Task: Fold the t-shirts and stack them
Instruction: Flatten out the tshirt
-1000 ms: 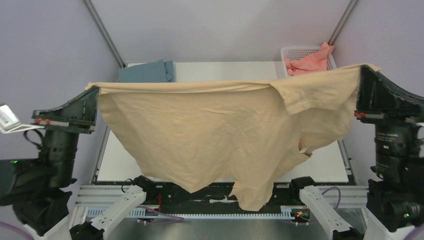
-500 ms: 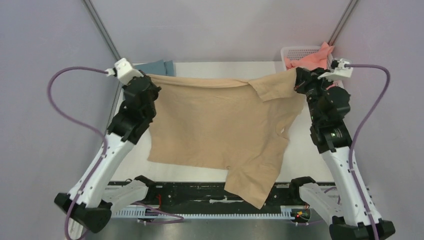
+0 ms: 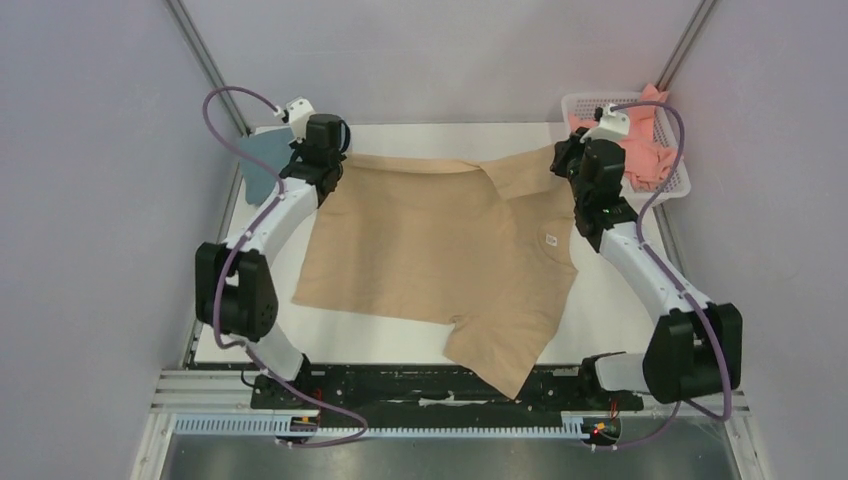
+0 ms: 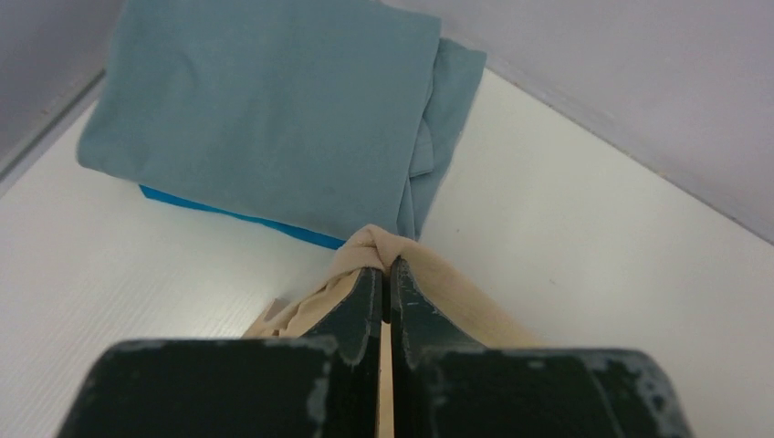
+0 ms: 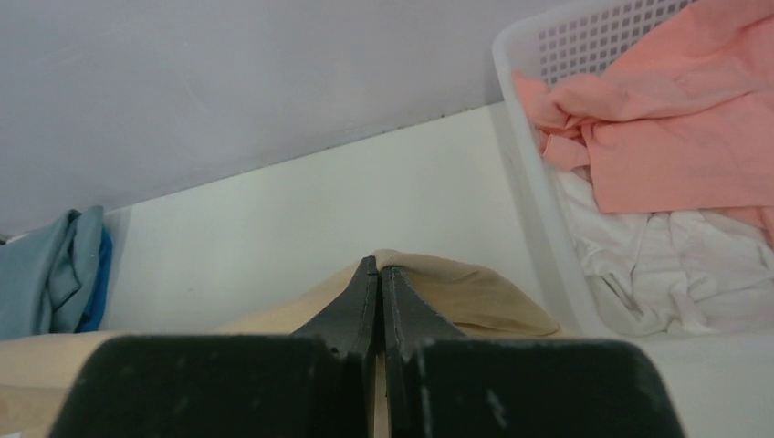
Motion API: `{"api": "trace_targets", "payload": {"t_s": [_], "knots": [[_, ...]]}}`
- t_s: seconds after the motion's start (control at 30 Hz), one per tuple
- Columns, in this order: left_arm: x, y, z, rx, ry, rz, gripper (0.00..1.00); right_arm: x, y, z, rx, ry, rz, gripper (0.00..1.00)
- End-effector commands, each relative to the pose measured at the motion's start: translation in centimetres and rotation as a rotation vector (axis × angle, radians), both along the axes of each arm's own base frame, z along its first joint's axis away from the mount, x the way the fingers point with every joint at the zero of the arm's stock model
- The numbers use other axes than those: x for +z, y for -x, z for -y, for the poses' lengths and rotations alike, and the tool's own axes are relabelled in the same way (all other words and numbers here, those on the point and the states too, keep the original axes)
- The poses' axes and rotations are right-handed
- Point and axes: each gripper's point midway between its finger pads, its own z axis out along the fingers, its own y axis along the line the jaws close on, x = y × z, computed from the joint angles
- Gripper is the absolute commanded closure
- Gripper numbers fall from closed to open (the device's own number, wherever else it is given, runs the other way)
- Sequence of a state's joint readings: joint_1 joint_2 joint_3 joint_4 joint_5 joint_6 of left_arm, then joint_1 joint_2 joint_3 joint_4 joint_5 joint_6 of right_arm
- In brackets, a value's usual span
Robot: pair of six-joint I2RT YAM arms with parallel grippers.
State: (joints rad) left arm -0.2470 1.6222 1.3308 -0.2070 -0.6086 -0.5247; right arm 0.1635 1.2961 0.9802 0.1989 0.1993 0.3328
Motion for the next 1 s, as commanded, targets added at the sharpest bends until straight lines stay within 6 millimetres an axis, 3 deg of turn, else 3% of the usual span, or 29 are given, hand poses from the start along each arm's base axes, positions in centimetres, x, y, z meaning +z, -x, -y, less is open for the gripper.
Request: {"api": "trace_targets", "payload": {"t_s": [0.0,0.17,0.23,0.27,0.3,0.33,0.37,0.43,0.5,0.63,0.8,0.97], "knots": [[-1.3,-5.3,0.2,-0.008,0.078,0.012,0.98,0.7,-4.5,0.0,-0.030,-0.004,0.061,1.00],[-5.7,-10.8,1.0,-0.052,0.074,-0.082,0.94,-4.3,-11.0,-0.8,-0.014,0.036,-0.004,1.00],[-7.7,-12.7,1.0,-0.052,0.079,-0.114,0.80,-6.5,-13.8,-1.1,-0.007,0.039,-0.018,0.99],[-7.7,-13.6,1.0,-0.049,0.085,-0.110,0.68,-6.6,-15.0,-1.3,0.001,0.037,0.002,0.93],[-8.5,-14.4,0.8,-0.041,0.088,-0.118,0.49,-7.2,-16.4,-1.8,0.021,0.038,0.005,0.84],[-8.0,-15.2,0.6,-0.041,0.098,-0.109,0.38,-7.0,-17.5,-2.4,0.052,0.049,0.013,0.80],[-7.8,-15.9,0.9,-0.056,0.112,-0.106,0.28,-7.3,-18.7,-3.0,0.080,0.058,-0.008,0.67],[-6.9,-16.5,1.8,-0.109,0.137,-0.099,0.23,-7.5,-20.0,-4.4,0.149,0.065,-0.041,0.43],[-5.5,-16.7,3.4,-0.192,0.172,-0.073,0.22,-6.6,-19.7,-5.0,0.178,0.051,-0.026,0.34],[-3.4,-14.9,4.8,-0.253,0.237,-0.066,0.20,-5.9,-17.1,-4.8,0.170,0.080,-0.035,0.03],[-3.4,-9.9,8.6,-0.368,0.316,-0.121,0.19,-8.3,-11.9,-4.8,0.181,0.024,-0.149,0.02],[-6.1,-2.3,14.7,-0.521,0.326,-0.204,0.18,-13.4,-8.2,-6.5,0.229,-0.041,-0.313,0.02]]}}
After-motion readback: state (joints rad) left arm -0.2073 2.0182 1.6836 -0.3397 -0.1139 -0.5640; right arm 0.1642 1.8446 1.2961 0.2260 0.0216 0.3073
